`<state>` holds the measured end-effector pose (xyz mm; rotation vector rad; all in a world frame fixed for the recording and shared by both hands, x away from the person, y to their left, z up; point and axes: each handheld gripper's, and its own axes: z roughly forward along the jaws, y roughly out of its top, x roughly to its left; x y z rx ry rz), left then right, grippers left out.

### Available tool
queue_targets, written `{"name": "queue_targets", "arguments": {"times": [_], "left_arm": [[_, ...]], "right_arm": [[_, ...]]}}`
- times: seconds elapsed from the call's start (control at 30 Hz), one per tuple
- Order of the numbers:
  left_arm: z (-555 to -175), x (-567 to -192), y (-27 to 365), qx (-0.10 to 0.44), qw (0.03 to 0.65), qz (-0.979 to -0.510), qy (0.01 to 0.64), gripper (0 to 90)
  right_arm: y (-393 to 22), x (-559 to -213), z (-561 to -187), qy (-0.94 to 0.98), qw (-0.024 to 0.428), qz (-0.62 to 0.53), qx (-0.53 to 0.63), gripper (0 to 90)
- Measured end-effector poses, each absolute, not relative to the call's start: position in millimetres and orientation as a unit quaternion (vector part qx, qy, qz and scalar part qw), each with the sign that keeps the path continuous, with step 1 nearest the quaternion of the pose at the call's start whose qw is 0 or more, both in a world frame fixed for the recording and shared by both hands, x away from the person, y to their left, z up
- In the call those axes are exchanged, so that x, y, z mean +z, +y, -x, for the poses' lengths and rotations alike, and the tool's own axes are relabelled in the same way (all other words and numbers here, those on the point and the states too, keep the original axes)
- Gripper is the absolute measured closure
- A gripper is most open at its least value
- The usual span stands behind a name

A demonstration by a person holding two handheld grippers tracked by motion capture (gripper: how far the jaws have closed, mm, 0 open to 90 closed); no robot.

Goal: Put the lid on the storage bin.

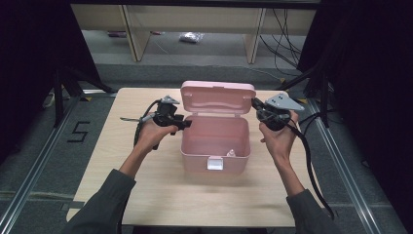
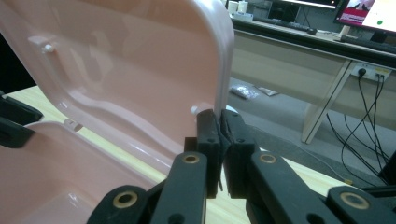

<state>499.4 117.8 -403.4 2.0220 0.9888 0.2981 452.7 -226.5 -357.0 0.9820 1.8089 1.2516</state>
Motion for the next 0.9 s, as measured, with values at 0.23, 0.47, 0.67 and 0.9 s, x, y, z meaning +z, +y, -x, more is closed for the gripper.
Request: {"name": "queue_targets", "arguments": {"times": [0.23, 0.47, 0.67, 0.9], "left_arm": [[-479.5, -395.5, 128.5, 0.11, 0.423, -0.816, 0.379, 48.8], [-466.7, -397.9, 139.9, 0.097, 0.437, -0.81, 0.379, 46.7], [-455.4, -400.5, 145.8, 0.098, 0.448, -0.802, 0.382, 45.0], [-442.5, -397.3, 151.1, 0.096, 0.455, -0.803, 0.373, 44.8]], "right_arm": [[-227.8, -356.6, -444.3, 0.711, 0.362, -0.368, 0.478, 87.6], [-228.0, -356.4, -438.1, 0.718, 0.359, -0.365, 0.472, 87.3], [-230.6, -358.3, -433.1, 0.72, 0.354, -0.364, 0.473, 86.8], [-232.7, -362.6, -425.0, 0.723, 0.34, -0.357, 0.485, 86.1]]}}
